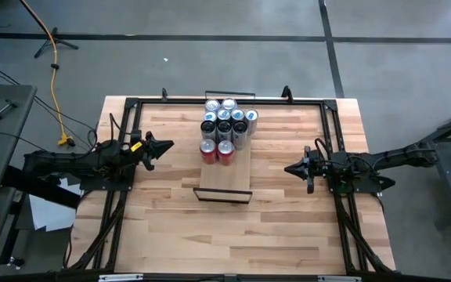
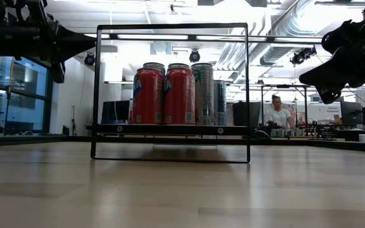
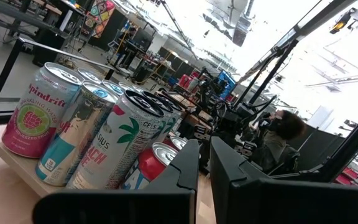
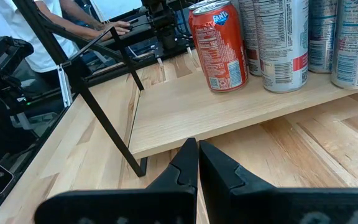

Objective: Place canned beverage on shelf
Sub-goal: Return to Home Position

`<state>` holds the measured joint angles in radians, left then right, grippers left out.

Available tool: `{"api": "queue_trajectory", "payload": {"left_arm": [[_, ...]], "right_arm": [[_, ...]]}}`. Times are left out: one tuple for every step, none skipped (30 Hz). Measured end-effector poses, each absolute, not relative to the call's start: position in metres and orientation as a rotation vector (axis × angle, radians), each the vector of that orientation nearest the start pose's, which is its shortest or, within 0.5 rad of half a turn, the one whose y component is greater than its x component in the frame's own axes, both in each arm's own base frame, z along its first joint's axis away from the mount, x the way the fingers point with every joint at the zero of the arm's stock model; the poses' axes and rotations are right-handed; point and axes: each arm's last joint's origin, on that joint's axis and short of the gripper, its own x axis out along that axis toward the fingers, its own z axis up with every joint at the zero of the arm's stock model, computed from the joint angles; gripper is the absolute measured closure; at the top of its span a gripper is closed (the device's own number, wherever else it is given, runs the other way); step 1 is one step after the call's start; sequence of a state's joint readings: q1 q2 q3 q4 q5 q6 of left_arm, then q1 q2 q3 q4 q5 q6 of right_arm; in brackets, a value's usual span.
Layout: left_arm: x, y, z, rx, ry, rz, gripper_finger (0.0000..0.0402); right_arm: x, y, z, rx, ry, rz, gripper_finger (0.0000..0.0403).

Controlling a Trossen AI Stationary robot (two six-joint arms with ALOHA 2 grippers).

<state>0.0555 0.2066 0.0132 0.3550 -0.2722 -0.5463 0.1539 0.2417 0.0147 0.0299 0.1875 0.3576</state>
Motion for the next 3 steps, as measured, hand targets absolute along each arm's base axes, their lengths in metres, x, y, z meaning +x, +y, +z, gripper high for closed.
{"api": "queue_trajectory", "payload": {"left_arm": [[0.1074, 0.0138, 0.1848, -0.557, -0.247, 0.275, 0.0401], [0.1074, 0.0138, 0.1848, -0.558, -0.247, 0.275, 0.0401], [0.1074, 0.0138, 0.1848, -0.558, -0.247, 0.275, 0.0401]], "right_arm": [[0.1097, 0.0116, 0.1512, 0.323, 0.186, -0.068, 0.0402], [0.1097, 0.0116, 0.1512, 0.323, 0.186, -0.068, 0.0402], [0.1097, 0.0116, 0.1512, 0.323, 0.186, -0.068, 0.0402]]}}
